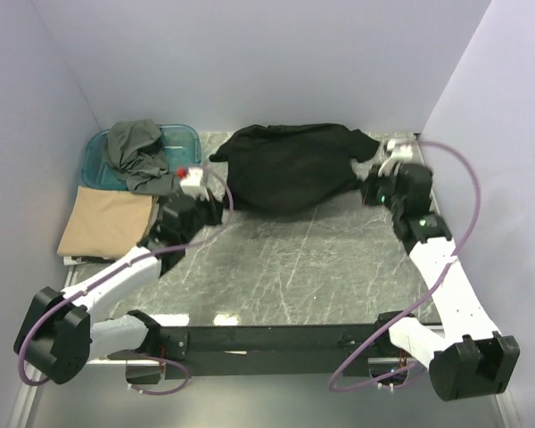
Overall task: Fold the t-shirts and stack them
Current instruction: Flatten the tshirt out
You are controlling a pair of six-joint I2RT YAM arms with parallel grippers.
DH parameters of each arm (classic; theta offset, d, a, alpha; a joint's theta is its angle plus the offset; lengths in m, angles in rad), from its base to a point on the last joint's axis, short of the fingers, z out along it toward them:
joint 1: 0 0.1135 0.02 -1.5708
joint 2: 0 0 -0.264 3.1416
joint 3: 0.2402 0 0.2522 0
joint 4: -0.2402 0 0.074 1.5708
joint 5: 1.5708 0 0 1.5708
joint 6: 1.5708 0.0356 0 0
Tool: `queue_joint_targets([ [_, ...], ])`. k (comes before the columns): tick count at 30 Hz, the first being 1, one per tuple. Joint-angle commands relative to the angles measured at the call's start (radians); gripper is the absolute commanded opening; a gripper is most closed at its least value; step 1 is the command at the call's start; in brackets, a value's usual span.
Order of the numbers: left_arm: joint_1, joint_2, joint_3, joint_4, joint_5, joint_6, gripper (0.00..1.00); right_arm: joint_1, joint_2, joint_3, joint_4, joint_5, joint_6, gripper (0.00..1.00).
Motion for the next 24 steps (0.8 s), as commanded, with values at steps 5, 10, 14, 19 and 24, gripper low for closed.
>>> queue_joint_targets([
  [5,-0.063,-0.098,-0.194,0.029,-0.103,-0.194,0.01,0.01,-0.078,-0.256,-0.023,0.038,0.239,0.0],
  [10,-0.095,-0.129,-0.306,0.066,-0.114,-0.342,0.01,0.01,-0.056,-0.39,-0.089,0.083,0.36,0.0],
  [14,-0.13,-0.154,-0.344,0.009,-0.162,-0.43,0.01,0.009,-0.099,-0.441,-0.127,0.118,0.42,0.0],
  [19,-0.161,-0.25,-0.363,-0.141,-0.234,-0.526,0.01,0.009,-0.182,-0.456,-0.217,0.178,0.472,0.0],
  [24,-0.167,-0.315,-0.36,-0.25,-0.205,-0.617,0.01,0.01,-0.211,-0.416,-0.339,0.272,0.514,0.0],
])
